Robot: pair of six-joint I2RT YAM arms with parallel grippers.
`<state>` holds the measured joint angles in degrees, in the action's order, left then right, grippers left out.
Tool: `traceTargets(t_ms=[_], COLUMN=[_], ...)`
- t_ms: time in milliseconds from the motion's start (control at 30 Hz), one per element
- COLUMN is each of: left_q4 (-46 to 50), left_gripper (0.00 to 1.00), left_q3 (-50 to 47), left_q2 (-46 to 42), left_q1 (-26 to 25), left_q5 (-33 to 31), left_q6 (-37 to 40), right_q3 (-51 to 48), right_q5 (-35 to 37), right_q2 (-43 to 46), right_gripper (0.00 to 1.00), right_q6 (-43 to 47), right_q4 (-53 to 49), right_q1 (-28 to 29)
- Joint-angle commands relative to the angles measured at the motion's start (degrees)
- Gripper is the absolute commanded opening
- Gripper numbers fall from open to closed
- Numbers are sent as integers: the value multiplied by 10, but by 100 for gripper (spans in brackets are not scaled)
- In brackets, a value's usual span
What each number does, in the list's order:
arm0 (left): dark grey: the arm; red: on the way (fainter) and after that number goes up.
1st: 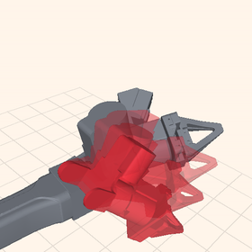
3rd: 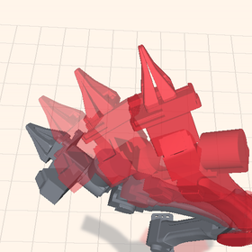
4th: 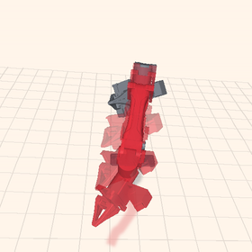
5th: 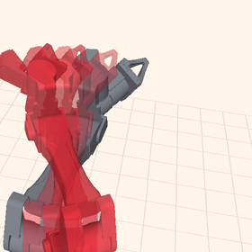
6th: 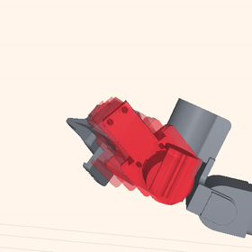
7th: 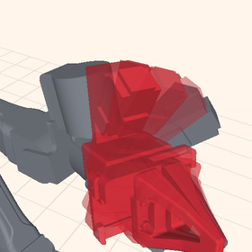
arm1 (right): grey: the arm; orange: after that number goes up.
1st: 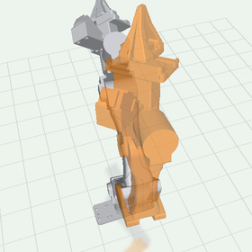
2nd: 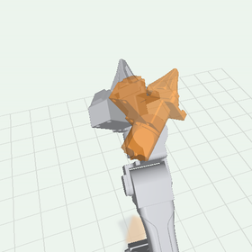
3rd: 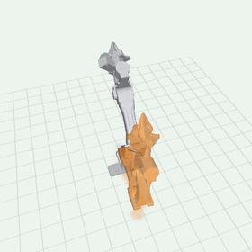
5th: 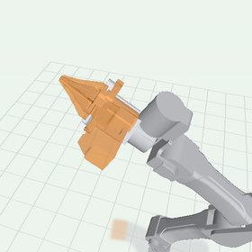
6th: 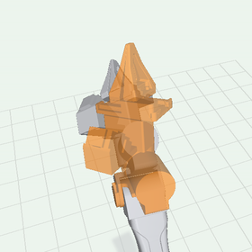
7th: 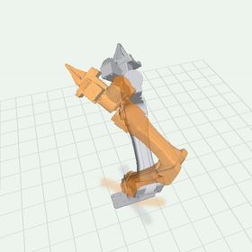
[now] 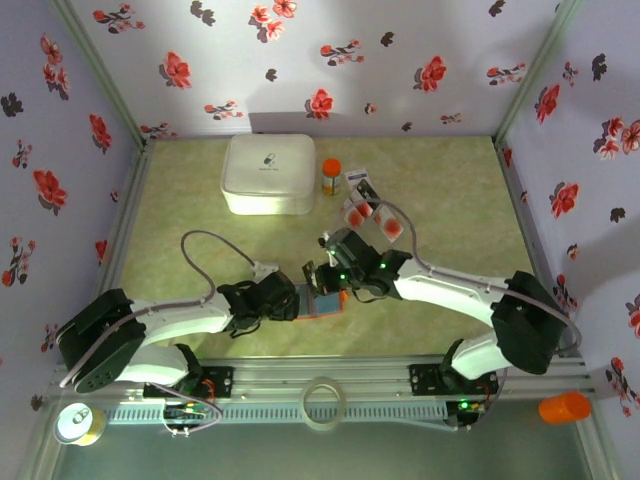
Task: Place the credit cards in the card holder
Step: Insert the credit card into the card slot.
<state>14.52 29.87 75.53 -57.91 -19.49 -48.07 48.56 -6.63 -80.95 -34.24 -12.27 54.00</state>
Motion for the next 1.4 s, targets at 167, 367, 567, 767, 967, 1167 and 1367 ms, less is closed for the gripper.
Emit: traceTargets(t_ms=[167, 367, 567, 767, 967, 1167, 1367], left_q4=[24, 25, 29, 44, 52, 53, 54], left_gripper=[100, 100, 100, 100, 100, 100, 100], left_q3=[-11, -9, -3, 7, 11, 10, -6], left_q2=[-5, -5, -7, -27, -48, -53, -54], left_q1=[-6, -7, -7, -7, -9, -18, -32], left_q5=[-19, -21, -22, -24, -22, -20, -21], left_q6=[-15, -14, -13, -11, -14, -25, -41], right_q3=[-108, -165, -188, -202, -212, -217, -221], right_q5=[44, 43, 36, 30, 33, 33, 32], right_q2=[49, 54, 34, 10, 4, -1, -7], right_gripper=[0, 0, 0, 0, 0, 0, 0], right_q6=[-104, -137, -157, -172, -179, -182, -185], right_q4=[185, 279, 320, 356, 370, 377, 387], right_q1=[0, 0, 0, 1, 1, 1, 1])
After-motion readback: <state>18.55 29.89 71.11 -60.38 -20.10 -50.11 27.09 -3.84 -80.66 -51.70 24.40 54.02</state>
